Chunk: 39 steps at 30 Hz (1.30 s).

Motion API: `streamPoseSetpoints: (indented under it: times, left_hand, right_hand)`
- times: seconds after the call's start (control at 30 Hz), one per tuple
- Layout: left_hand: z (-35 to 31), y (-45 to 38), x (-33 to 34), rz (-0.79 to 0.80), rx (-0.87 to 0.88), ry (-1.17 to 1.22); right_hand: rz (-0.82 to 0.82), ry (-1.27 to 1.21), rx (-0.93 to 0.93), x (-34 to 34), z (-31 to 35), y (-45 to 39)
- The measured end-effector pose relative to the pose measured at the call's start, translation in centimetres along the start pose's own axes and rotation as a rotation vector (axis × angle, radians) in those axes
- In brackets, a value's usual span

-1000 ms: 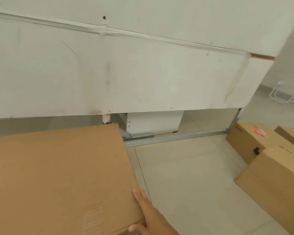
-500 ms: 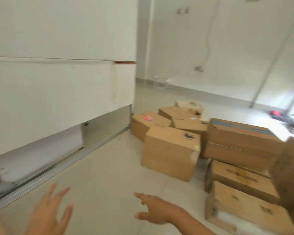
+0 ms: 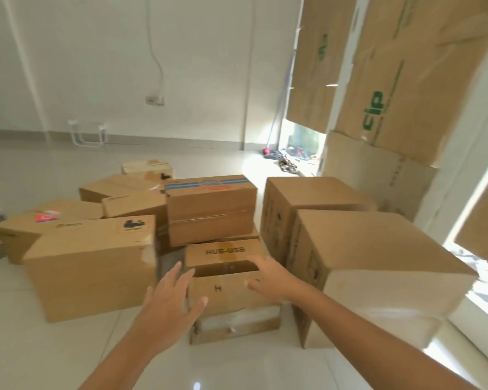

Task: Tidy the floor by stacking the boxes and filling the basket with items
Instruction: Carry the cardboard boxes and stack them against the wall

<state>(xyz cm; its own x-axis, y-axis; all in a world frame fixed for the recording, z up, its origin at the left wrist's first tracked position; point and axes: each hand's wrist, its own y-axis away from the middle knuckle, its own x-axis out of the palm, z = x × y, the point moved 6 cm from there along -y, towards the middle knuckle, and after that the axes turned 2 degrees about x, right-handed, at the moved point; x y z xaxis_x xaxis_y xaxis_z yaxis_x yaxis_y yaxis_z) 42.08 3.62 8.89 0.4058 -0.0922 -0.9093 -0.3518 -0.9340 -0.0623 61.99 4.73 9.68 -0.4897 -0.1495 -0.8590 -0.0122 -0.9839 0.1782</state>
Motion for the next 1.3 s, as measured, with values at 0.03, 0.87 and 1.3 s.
streamPoseSetpoints:
  times: [0.03,0.87,1.3]
  left_hand:
    - [-1.9,-1.2,0.4,-0.021,0.033,0.002]
    - [-23.6,-16.7,17.7,0.196,0.005,0.73]
    - [-23.0,-7.2,20.1,0.371,0.134,1.087]
  right_hand:
    - [-0.058,-0.055,0.014,-1.9,-1.4,0.0]
    - [-0.52,0.343,0.474,-11.9,-31.6,4.5]
    - [-1.007,-0.141,0.43,-17.5,-34.3,16.3]
